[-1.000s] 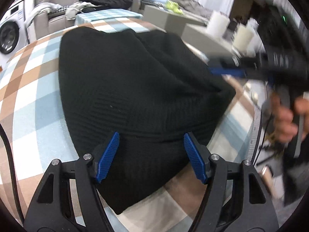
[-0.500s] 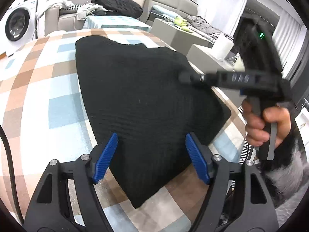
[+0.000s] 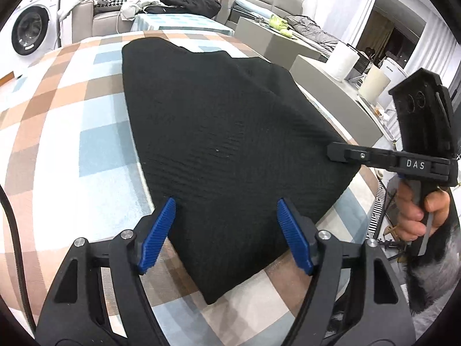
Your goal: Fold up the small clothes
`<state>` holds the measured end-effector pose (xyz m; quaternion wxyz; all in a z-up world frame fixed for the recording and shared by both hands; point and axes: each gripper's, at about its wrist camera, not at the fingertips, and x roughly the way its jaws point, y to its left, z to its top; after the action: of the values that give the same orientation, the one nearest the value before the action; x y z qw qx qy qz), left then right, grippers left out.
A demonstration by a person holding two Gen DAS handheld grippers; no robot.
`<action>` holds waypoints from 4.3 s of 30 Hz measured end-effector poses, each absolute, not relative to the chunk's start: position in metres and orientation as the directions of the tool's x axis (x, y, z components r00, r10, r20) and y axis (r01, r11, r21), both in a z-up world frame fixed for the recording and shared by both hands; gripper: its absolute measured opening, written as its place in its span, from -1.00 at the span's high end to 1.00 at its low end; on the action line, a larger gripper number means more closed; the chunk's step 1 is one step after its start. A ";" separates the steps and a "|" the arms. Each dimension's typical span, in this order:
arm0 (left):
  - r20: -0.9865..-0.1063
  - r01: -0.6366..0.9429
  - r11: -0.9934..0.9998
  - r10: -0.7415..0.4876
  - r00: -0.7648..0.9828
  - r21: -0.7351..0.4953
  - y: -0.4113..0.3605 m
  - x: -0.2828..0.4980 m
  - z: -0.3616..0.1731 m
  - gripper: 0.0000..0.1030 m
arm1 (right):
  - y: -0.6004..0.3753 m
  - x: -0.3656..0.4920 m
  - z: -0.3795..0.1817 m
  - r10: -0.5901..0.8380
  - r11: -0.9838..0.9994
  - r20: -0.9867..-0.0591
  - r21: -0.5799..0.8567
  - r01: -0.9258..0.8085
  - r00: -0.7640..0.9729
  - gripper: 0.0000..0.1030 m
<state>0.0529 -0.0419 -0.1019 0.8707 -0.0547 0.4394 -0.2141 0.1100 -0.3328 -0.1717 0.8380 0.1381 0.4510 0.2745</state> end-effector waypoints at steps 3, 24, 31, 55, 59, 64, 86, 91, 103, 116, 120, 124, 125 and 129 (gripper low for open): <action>-0.741 0.311 0.906 -0.417 0.526 -0.289 -0.036 0.054 -0.101 -0.37 | -0.337 0.120 -0.190 0.512 0.858 -0.761 0.432 -0.276 0.399 0.77; -0.713 0.205 0.931 -0.363 0.600 -0.301 -0.007 0.079 -0.084 -0.37 | -0.305 0.199 -0.141 0.410 0.910 -0.717 0.278 -0.308 0.563 0.84; -0.756 0.234 0.930 -0.366 0.542 -0.283 -0.027 0.085 -0.103 -0.37 | -0.319 0.213 -0.189 0.333 0.942 -0.820 0.263 -0.211 0.465 0.69; -0.785 0.282 0.925 -0.369 0.498 -0.255 -0.034 0.055 -0.102 -0.37 | -0.347 0.112 -0.187 0.424 0.894 -0.787 0.285 -0.345 0.449 0.74; -0.776 0.316 0.912 -0.393 0.493 -0.262 -0.036 0.042 -0.098 -0.37 | -0.349 0.108 -0.191 0.530 0.836 -0.750 0.385 -0.390 0.396 0.31; -0.794 0.260 0.927 -0.367 0.485 -0.270 -0.023 0.042 -0.111 -0.37 | -0.340 0.097 -0.193 0.563 0.800 -0.736 0.371 -0.471 0.377 0.53; -0.793 0.299 0.917 -0.383 0.473 -0.264 -0.042 0.049 -0.114 -0.37 | -0.337 0.129 -0.189 0.476 0.846 -0.791 0.290 -0.448 0.385 -0.06; -0.757 0.221 0.890 -0.456 0.469 -0.399 -0.026 0.077 -0.117 -0.37 | -0.341 0.136 -0.175 0.493 0.850 -0.754 0.310 -0.427 0.434 -0.11; -0.730 0.051 0.887 -0.408 0.548 -0.458 -0.018 0.155 -0.126 0.45 | -0.359 0.145 -0.196 0.458 0.887 -0.763 0.355 -0.295 0.457 -0.11; -0.727 0.026 0.904 -0.361 0.584 -0.427 0.015 0.135 -0.121 0.70 | -0.316 0.151 -0.203 0.514 0.848 -0.760 0.382 -0.367 0.397 -0.11; -0.737 0.002 0.915 -0.327 0.592 -0.404 0.041 0.117 -0.118 0.70 | -0.294 0.152 -0.205 0.571 0.804 -0.747 0.427 -0.413 0.340 -0.11; -0.751 0.016 0.925 -0.318 0.578 -0.380 0.054 0.109 -0.116 0.61 | -0.272 0.160 -0.203 0.595 0.772 -0.751 0.433 -0.466 0.288 -0.16; -0.751 0.013 0.924 -0.319 0.578 -0.383 0.056 0.108 -0.115 0.61 | -0.269 0.167 -0.202 0.602 0.769 -0.745 0.442 -0.462 0.288 -0.16; -0.753 -0.014 0.919 -0.315 0.578 -0.395 0.067 0.103 -0.114 0.47 | -0.261 0.205 -0.204 0.600 0.782 -0.741 0.464 -0.417 0.300 -0.15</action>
<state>0.1030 0.0666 -0.1138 0.8693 -0.1820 0.4514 -0.0866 0.2047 -0.2606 -0.2042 0.8009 0.0920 0.4993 0.3174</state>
